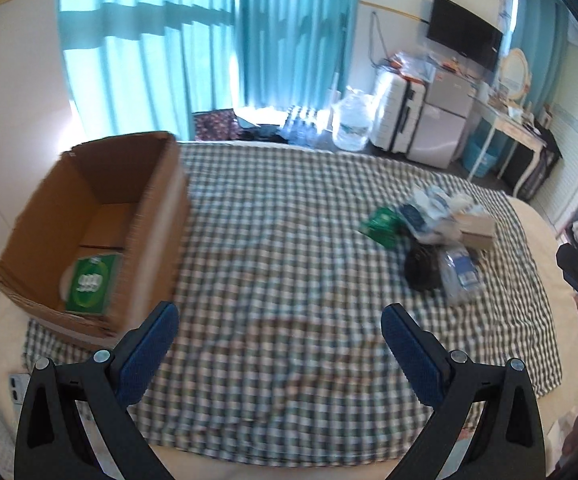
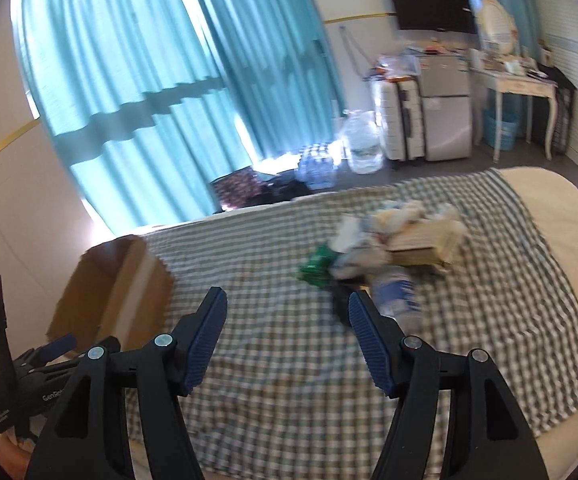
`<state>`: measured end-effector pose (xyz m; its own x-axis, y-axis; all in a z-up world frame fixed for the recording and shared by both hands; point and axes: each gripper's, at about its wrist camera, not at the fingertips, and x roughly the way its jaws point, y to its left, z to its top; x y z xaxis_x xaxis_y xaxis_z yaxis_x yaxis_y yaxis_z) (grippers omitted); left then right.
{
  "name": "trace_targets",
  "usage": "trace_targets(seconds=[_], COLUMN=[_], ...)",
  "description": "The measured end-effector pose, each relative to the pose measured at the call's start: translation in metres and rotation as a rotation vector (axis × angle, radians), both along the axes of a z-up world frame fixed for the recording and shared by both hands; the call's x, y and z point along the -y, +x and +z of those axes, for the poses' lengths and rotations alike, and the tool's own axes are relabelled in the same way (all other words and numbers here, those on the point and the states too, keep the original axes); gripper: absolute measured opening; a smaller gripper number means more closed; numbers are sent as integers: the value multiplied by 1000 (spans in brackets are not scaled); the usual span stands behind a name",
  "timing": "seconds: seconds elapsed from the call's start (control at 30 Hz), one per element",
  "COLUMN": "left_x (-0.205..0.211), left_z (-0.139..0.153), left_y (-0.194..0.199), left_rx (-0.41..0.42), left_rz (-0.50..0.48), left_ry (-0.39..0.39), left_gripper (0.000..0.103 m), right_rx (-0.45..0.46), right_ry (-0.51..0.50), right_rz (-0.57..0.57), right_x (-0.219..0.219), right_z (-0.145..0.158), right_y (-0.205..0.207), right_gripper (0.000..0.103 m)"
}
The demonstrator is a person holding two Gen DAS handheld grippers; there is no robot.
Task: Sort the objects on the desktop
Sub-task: 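Grasp the black cup with the left gripper while the right gripper grasps the floss jar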
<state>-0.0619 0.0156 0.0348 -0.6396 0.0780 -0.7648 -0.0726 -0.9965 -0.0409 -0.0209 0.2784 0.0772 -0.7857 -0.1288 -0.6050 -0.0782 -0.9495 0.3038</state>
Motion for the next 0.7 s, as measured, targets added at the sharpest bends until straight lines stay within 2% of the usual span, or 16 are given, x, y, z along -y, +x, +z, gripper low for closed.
trace_targets(seconds=[0.13, 0.37, 0.57, 0.7], left_x=[-54, -125, -156, -167], left_z=[-21, -55, -87, -111], left_y=[-4, -31, -64, -87], left_rx=[31, 46, 68, 102], left_rz=[-53, -124, -121, -127], left_ry=[-26, -107, -164, -157], left_gripper=[103, 103, 103, 103], right_rx=[30, 86, 160, 180], right_ry=[-38, -62, -21, -44], right_rz=[-44, -28, 19, 30], right_x=[-46, -70, -63, -65], right_z=[-23, -72, -112, -129], right_y=[7, -11, -56, -82], right_gripper=[64, 64, 63, 63])
